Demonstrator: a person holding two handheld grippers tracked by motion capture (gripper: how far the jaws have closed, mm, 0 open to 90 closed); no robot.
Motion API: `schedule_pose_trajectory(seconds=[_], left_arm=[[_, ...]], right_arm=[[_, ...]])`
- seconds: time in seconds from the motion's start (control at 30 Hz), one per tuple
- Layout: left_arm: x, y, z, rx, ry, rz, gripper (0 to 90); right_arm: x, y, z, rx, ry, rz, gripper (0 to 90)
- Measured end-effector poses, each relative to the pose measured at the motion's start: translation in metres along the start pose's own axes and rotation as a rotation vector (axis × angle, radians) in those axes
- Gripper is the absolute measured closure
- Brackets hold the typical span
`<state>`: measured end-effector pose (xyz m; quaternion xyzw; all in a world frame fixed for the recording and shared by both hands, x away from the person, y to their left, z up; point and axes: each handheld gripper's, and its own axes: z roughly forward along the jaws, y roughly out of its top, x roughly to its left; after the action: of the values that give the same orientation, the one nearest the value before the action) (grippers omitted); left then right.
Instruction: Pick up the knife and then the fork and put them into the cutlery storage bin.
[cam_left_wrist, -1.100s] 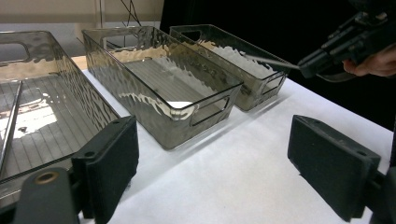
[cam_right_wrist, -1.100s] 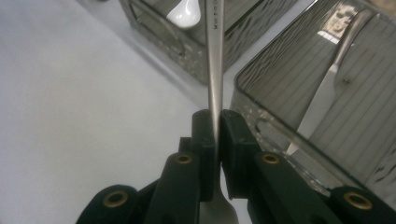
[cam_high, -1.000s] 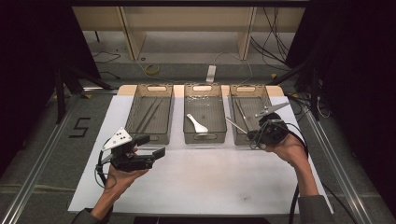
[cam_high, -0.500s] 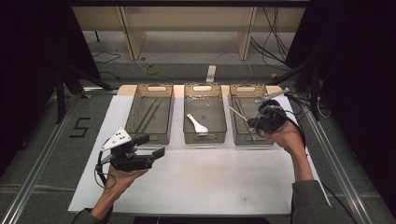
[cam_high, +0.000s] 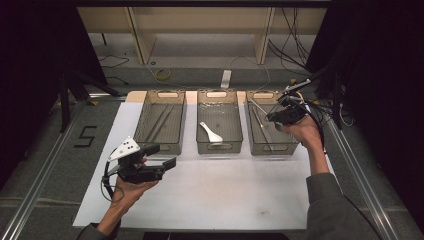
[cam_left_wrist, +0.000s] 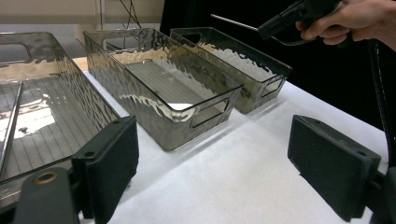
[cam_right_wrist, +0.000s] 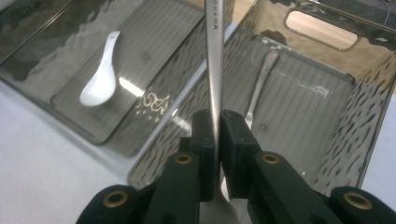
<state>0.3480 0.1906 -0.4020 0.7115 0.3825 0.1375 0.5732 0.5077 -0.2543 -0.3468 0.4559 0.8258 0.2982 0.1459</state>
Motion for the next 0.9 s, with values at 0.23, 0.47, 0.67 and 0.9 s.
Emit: schedule_pose_trajectory(seconds=[0.23,0.47,0.67,0.9], left_arm=[[0.0,0.0,0.0,0.0,-0.001,-0.001,16.0],[0.0,0.0,0.0,-0.002,-0.001,-0.001,16.0],[0.0,0.0,0.0,0.0,-0.002,0.001,16.0],[0.0,0.0,0.0,-0.001,-0.002,0.0,16.0]], right_arm=[[-0.012,0.004,0.014,0.007,-0.014,0.051,85.1],[-0.019,0.006,0.023,0.015,-0.036,0.087,85.1],[-0.023,0.006,0.03,0.024,-0.051,0.104,85.1],[-0.025,0.006,0.039,0.034,-0.064,0.131,85.1]])
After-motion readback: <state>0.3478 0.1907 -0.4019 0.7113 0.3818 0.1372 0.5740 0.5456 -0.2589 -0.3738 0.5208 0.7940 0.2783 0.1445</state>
